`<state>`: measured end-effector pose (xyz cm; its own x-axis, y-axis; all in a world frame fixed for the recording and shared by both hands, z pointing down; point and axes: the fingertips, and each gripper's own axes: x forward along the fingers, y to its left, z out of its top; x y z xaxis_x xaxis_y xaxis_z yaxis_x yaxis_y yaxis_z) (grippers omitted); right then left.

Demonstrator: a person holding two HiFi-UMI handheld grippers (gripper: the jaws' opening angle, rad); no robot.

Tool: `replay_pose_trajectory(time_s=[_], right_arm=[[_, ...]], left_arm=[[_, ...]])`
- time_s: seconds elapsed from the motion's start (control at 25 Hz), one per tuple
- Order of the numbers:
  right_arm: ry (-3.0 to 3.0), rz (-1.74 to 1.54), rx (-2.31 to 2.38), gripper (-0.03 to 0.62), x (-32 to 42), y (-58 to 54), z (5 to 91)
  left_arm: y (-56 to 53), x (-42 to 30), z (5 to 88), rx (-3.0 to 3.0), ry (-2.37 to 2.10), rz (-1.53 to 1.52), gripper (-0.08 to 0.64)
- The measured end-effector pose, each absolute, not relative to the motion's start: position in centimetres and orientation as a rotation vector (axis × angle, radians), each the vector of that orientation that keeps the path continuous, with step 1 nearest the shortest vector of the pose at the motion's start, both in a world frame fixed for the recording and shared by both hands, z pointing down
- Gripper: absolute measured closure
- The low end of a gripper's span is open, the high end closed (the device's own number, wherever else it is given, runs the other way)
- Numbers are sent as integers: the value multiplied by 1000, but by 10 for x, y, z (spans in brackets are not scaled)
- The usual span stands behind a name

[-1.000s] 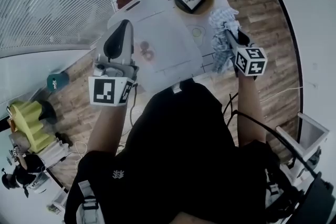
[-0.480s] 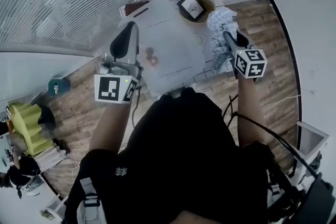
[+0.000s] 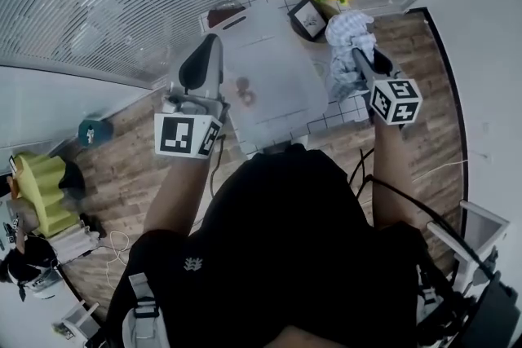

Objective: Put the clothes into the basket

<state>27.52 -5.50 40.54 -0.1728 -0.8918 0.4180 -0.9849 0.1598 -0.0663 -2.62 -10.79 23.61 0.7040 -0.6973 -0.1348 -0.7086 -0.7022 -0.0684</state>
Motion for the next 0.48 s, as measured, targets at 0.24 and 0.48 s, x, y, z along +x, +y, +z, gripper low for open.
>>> replay_pose_trajectory(time_s=[0.24,0.48], right_arm=[[-2208,422,1808,463,261,-64,386],[-2248,376,1793,463,251,-84,368]], left_arm=[[-108,-44,231,-2766,1186,163,554],[-122,-58,222,-2724,1232,178,554]])
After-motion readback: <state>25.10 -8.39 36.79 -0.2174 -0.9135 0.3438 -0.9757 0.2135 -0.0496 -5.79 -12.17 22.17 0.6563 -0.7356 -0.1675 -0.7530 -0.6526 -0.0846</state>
